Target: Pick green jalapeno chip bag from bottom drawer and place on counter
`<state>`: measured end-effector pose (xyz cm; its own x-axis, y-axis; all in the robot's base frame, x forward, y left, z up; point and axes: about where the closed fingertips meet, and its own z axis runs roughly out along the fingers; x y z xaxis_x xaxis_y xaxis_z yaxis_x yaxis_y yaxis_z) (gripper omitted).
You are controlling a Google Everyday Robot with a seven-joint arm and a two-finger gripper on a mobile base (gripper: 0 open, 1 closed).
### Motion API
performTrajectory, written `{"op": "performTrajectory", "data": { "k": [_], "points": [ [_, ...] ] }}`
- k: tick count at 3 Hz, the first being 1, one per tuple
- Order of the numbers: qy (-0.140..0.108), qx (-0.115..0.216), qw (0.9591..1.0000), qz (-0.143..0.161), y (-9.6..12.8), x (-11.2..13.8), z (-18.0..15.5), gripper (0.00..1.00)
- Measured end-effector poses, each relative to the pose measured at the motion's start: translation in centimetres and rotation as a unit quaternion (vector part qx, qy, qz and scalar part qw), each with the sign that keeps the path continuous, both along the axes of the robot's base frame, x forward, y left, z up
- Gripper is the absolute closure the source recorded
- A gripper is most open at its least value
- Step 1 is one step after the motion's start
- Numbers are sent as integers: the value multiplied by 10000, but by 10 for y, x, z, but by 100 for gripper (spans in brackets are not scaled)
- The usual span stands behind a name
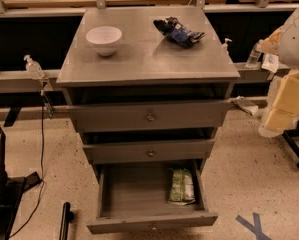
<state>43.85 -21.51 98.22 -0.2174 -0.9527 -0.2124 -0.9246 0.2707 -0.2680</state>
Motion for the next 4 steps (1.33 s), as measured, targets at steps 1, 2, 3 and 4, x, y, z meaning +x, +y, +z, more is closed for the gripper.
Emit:
{"op": "performTrajectory", "data": {
  "k": [1, 2, 3, 4],
  "points": [
    [-1, 0, 10000, 0, 0, 0, 0, 0],
    [-75, 150, 9998, 57, 6, 6, -13, 0],
    [129, 820, 9961, 297, 38, 12, -87, 0],
    [10, 1184, 9924, 331, 58, 26, -126, 0]
  ]
}}
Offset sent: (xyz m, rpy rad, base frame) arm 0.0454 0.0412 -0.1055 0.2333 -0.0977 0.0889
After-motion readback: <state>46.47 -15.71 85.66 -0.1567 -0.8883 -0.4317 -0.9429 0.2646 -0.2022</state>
